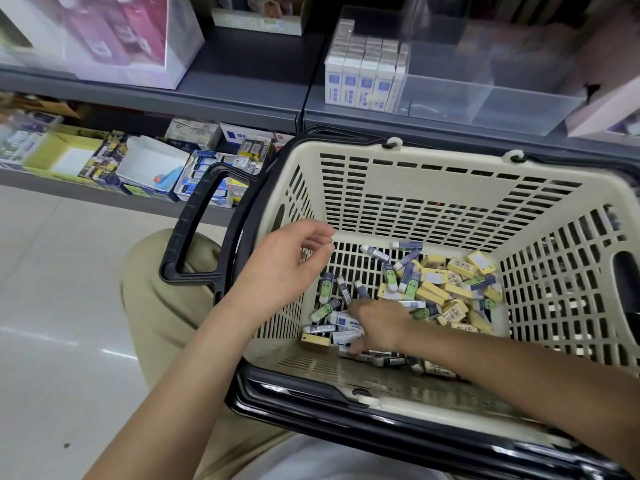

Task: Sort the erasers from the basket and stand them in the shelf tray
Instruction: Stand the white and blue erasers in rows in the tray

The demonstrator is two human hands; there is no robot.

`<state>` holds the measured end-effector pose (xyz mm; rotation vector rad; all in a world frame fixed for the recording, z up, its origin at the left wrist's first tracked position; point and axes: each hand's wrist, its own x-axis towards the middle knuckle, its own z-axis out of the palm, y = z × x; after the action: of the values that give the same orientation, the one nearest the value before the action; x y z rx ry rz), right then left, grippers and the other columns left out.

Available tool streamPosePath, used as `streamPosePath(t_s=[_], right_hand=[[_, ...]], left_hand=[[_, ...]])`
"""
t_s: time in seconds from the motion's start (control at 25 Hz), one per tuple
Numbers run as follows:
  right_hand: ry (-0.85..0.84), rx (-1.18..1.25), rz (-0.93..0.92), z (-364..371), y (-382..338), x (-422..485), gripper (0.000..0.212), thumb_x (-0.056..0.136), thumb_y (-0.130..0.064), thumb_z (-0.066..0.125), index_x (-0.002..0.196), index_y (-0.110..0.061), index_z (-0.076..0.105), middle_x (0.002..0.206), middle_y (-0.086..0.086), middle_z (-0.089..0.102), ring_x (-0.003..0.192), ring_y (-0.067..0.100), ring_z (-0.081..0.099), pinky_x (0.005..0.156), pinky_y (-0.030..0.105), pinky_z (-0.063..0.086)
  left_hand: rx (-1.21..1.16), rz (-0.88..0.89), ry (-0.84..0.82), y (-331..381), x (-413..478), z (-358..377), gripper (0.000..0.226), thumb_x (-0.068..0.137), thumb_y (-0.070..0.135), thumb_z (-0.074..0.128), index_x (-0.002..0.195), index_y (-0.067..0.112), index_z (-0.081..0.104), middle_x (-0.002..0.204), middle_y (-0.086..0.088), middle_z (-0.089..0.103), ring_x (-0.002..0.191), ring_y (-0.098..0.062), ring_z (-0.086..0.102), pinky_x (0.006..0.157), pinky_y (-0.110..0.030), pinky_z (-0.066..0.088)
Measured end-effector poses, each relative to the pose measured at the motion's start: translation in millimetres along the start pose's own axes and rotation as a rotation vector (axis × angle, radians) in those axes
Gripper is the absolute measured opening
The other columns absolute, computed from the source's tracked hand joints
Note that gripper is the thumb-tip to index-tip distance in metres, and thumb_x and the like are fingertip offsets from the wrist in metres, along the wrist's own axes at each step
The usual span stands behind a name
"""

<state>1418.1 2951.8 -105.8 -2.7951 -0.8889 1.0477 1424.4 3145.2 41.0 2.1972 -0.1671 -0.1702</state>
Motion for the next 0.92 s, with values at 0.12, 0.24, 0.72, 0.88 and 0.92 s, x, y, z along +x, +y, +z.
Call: streamPosePath(t_s=[0.12, 0.24, 0.72, 0.88, 0.92], right_hand=[[0.049, 0.005, 0.008, -6.3, 3.0, 0.8, 0.045, 0.08, -0.05, 0.063, 0.104, -0.013, 0.052, 0.099, 0.004, 0.061, 0.086, 0.021, 0.059, 0.055, 0.027, 0.044], [0.041, 0.001, -0.023, -1.8, 4.1, -6.0, 0.048, 0.081, -0.054, 0.059, 0.105, -0.013, 0.052, 0.105, 0.005, 0.057, 0.092, 0.023, 0.059, 0.063, 0.031, 0.049], [0.054, -0.214, -0.165, 5.5, -4.2, -10.7, 0.034, 0.082, -0.035, 0.061, 0.107, -0.012, 0.058, 0.115, 0.009, 0.053, 0.095, 0.026, 0.057, 0.075, 0.038, 0.051], [0.118, -0.141, -0.096, -6.3, 18.7, -15.7, 0.033, 0.077, -0.037, 0.06, 0.104, -0.017, 0.057, 0.103, 0.003, 0.052, 0.093, 0.021, 0.053, 0.082, 0.033, 0.049], [0.124, -0.126, -0.077, -9.0, 26.1, -18.4, 0.036, 0.076, -0.041, 0.059, 0.104, -0.019, 0.056, 0.095, -0.001, 0.049, 0.089, 0.018, 0.05, 0.083, 0.03, 0.046]], left_hand=[[0.013, -0.001, -0.006, -0.6, -0.2, 0.4, 0.02, 0.09, 0.02, 0.058, 0.11, 0.021, 0.062, 0.099, 0.014, 0.064, 0.093, 0.005, 0.058, 0.085, -0.02, 0.049], [0.013, 0.0, -0.01, -0.7, 0.4, 1.2, 0.019, 0.09, 0.02, 0.058, 0.109, 0.021, 0.062, 0.098, 0.013, 0.064, 0.091, 0.004, 0.058, 0.084, -0.021, 0.049], [0.015, 0.003, -0.004, -1.7, 0.8, 1.8, 0.02, 0.09, 0.021, 0.058, 0.109, 0.021, 0.062, 0.097, 0.015, 0.064, 0.091, 0.005, 0.058, 0.083, -0.023, 0.051], [0.0, 0.009, 0.0, -2.0, 0.1, 2.0, 0.02, 0.09, 0.021, 0.058, 0.109, 0.021, 0.062, 0.096, 0.017, 0.063, 0.091, 0.006, 0.058, 0.083, -0.022, 0.05], [0.002, 0.009, -0.001, -2.1, 0.3, 1.8, 0.02, 0.09, 0.022, 0.058, 0.109, 0.022, 0.062, 0.096, 0.018, 0.063, 0.091, 0.007, 0.057, 0.083, -0.022, 0.05]])
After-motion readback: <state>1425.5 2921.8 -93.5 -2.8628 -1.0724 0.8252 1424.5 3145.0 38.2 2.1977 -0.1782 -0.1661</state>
